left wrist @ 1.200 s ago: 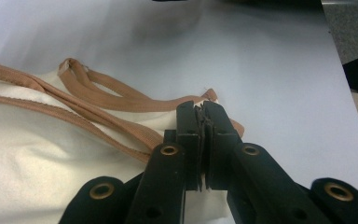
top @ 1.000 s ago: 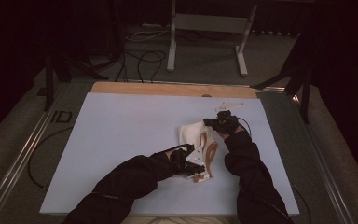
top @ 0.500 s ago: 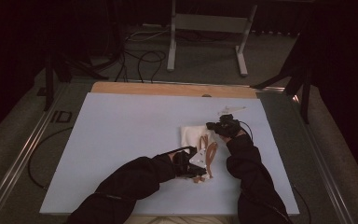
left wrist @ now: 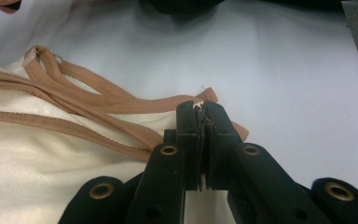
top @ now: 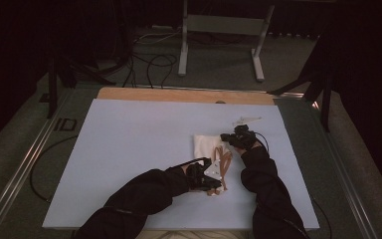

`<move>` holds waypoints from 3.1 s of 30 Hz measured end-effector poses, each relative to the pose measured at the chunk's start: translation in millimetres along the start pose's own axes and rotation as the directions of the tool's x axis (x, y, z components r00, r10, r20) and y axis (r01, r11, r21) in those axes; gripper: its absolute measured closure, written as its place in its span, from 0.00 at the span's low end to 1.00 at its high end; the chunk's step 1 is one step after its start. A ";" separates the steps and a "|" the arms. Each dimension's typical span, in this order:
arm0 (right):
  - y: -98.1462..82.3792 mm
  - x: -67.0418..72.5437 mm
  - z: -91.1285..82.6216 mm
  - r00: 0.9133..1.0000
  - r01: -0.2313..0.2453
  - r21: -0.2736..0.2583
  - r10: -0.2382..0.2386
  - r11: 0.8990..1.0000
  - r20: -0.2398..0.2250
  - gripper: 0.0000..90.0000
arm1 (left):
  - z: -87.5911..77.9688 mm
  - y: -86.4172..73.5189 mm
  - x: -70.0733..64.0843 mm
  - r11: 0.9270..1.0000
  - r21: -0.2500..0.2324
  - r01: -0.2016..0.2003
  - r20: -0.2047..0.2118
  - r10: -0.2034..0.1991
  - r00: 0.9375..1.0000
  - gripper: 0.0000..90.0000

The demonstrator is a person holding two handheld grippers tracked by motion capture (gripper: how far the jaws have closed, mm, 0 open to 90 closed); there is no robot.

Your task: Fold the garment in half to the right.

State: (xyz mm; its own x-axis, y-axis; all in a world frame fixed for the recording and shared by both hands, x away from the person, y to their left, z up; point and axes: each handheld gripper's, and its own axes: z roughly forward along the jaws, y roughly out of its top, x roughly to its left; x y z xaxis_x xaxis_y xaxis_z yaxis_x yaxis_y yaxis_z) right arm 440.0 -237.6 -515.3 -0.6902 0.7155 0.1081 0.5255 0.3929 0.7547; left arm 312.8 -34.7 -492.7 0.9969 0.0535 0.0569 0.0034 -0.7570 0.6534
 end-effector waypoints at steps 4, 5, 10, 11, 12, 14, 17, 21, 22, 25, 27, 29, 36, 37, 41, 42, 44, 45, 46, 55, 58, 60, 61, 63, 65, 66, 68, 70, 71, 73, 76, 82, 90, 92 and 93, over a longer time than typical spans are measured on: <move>-3.2 -2.9 1.5 1.000 -0.015 0.002 0.015 1.000 0.002 0.99 | 2.4 -0.6 -0.7 1.000 -0.005 0.010 -0.011 -0.010 1.000 0.97; -3.8 -3.5 2.1 1.000 -0.012 0.003 0.012 1.000 0.005 0.99 | 3.1 -0.9 -0.9 1.000 -0.007 0.011 -0.017 -0.011 1.000 0.97; -4.8 -4.2 4.3 1.000 -0.015 0.014 0.015 1.000 0.009 0.99 | 7.4 -2.0 -1.3 1.000 0.004 0.025 -0.019 -0.025 1.000 0.96; -5.2 -4.6 4.8 1.000 -0.012 0.017 0.011 1.000 0.009 0.99 | 8.2 -2.1 -1.4 1.000 0.008 0.025 -0.022 -0.025 0.999 0.96; -5.5 -4.5 5.4 1.000 -0.013 0.019 0.013 1.000 0.009 0.99 | 9.1 -2.3 -1.6 1.000 0.010 0.029 -0.021 -0.029 0.999 0.96; -5.8 -4.2 5.7 1.000 -0.011 0.021 0.010 1.000 0.014 0.99 | 10.4 -3.2 -1.4 0.999 0.016 0.030 -0.019 -0.030 0.999 0.96; -5.9 -3.9 5.8 1.000 -0.005 0.022 0.005 1.000 0.018 0.98 | 11.0 -3.9 -1.3 0.999 0.019 0.034 -0.021 -0.033 0.999 0.96; -5.6 -3.5 6.2 1.000 -0.006 0.025 0.005 1.000 0.022 0.98 | 13.1 -3.8 -2.7 0.999 0.016 0.043 -0.030 -0.043 0.999 0.95; -5.5 -3.6 6.3 1.000 -0.008 0.026 0.008 1.000 0.022 0.98 | 13.1 -3.8 -2.8 0.999 0.015 0.042 -0.031 -0.042 0.999 0.95; -4.9 -3.5 5.3 1.000 -0.009 0.020 0.008 1.000 0.017 0.95 | 11.8 -4.4 -2.4 0.999 0.007 0.049 -0.029 -0.049 0.998 0.94; -3.4 -2.7 3.5 1.000 -0.013 0.013 0.013 1.000 0.015 0.91 | 8.7 -4.7 -2.4 0.998 -0.016 0.065 -0.023 -0.065 0.998 0.91; -0.6 -1.9 1.2 1.000 -0.015 0.005 0.015 1.000 0.008 0.85 | 5.7 -4.4 -2.2 0.997 -0.032 0.066 -0.024 -0.067 0.997 0.87; 13.0 6.2 -6.3 1.000 0.002 -0.014 -0.002 1.000 0.003 0.65 | -3.5 -3.2 -5.3 0.994 -0.071 0.078 -0.035 -0.080 0.996 0.69; 14.6 7.8 -6.8 1.000 0.005 -0.016 -0.005 1.000 -0.001 0.63 | -4.5 -3.3 -6.0 0.994 -0.075 0.078 -0.034 -0.081 0.996 0.69; 19.5 14.3 -8.5 1.000 0.020 -0.027 -0.021 0.999 -0.015 0.52 | -9.9 -3.9 -8.2 0.991 -0.096 0.089 -0.017 -0.091 0.996 0.60; 20.5 15.8 -8.8 1.000 0.023 -0.022 -0.023 0.999 -0.011 0.48 | -11.4 -4.2 -8.5 0.990 -0.102 0.093 -0.017 -0.095 0.995 0.57; 21.5 17.2 -8.9 1.000 0.017 -0.019 -0.017 1.000 -0.021 0.47 | -13.4 -4.7 -8.7 0.990 -0.108 0.096 -0.013 -0.098 0.995 0.55; 22.2 18.2 -9.1 0.999 0.019 -0.023 -0.020 1.000 -0.027 0.44 | -13.4 -4.7 -8.7 0.990 -0.108 0.096 -0.013 -0.098 0.995 0.55; 24.2 21.1 -10.5 0.999 0.021 -0.020 -0.022 1.000 -0.033 0.43 | -20.3 -5.4 -9.2 0.986 -0.133 0.104 -0.019 -0.107 0.994 0.50; 31.8 40.6 -22.7 0.995 0.059 -0.035 -0.061 0.998 -0.073 0.37 | -45.6 -12.6 -6.8 0.970 -0.207 0.128 -0.016 -0.135 0.991 0.19; 32.2 46.9 -27.6 0.994 0.065 -0.043 -0.068 0.997 -0.089 0.36 | -50.2 -17.1 -6.8 0.970 -0.207 0.124 -0.037 -0.134 0.990 0.11; 31.6 50.4 -31.1 0.992 0.073 -0.052 -0.078 0.996 -0.097 0.36 | -53.5 -20.8 -7.2 0.971 -0.207 0.123 -0.060 -0.139 0.989 0.00; 31.0 51.9 -33.3 0.992 0.071 -0.052 -0.076 0.996 -0.103 0.37 | -56.1 -23.2 -7.3 0.969 -0.215 0.125 -0.067 -0.143 0.987 0.00; 28.5 55.2 -38.2 0.989 0.080 -0.057 -0.086 0.995 -0.120 0.39 | -62.1 -28.3 -7.6 0.963 -0.233 0.138 -0.076 -0.160 0.984 0.00; 24.9 58.9 -44.0 0.986 0.078 -0.061 -0.086 0.995 -0.141 0.46 | -68.4 -33.9 -7.2 0.954 -0.256 0.157 -0.072 -0.181 0.981 0.00; 22.5 61.0 -46.5 0.984 0.084 -0.063 -0.093 0.994 -0.150 0.48 | -71.4 -36.6 -7.2 0.953 -0.257 0.159 -0.081 -0.185 0.979 0.00; 17.2 66.5 -51.1 0.982 0.100 -0.049 -0.107 0.994 -0.158 0.64 | -76.9 -42.7 -7.8 0.947 -0.273 0.169 -0.095 -0.202 0.975 0.00; 11.1 72.1 -55.2 0.979 0.130 -0.043 -0.135 0.991 -0.154 0.73 | -82.0 -49.3 -8.2 0.944 -0.277 0.181 -0.109 -0.218 0.970 0.00; 8.3 74.0 -57.5 0.978 0.131 -0.035 -0.135 0.991 -0.158 0.87 | -84.6 -52.9 -8.5 0.942 -0.280 0.183 -0.117 -0.222 0.968 0.00; 2.1 78.3 -60.8 0.976 0.123 -0.040 -0.128 0.992 -0.175 0.99 | -89.1 -60.1 -9.3 0.942 -0.275 0.193 -0.131 -0.236 0.963 0.00; -4.2 87.8 -61.8 0.972 0.146 -0.010 -0.146 0.989 -0.186 1.00 | -96.1 -72.3 -12.6 0.940 -0.275 0.203 -0.154 -0.252 0.956 0.00; -10.9 106.8 -62.5 0.959 0.165 -0.004 -0.162 0.986 -0.233 1.00 | -108.7 -98.0 -18.8 0.924 -0.301 0.236 -0.202 -0.304 0.931 0.00; -32.0 105.6 -52.9 0.964 0.171 0.080 -0.150 0.982 -0.219 1.00 | -123.8 -129.1 -25.4 0.902 -0.331 0.276 -0.243 -0.364 0.899 0.00; -38.2 102.0 -52.6 0.968 0.162 0.093 -0.140 0.982 -0.210 1.00 | -127.3 -135.8 -26.0 0.896 -0.339 0.287 -0.253 -0.380 0.890 0.00; -40.9 100.2 -53.2 0.970 0.160 0.098 -0.138 0.982 -0.202 1.00 | -128.9 -138.6 -26.0 0.893 -0.344 0.291 -0.255 -0.386 0.886 0.00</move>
State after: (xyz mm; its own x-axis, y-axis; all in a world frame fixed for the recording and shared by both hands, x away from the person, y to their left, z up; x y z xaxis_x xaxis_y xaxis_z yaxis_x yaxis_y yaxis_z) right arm 322.9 -212.8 -500.9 -0.8422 0.5229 0.1311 0.4540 0.5570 0.6954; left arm 276.3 152.8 -487.4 0.8624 0.5061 -0.0096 0.2658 -0.4368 0.8594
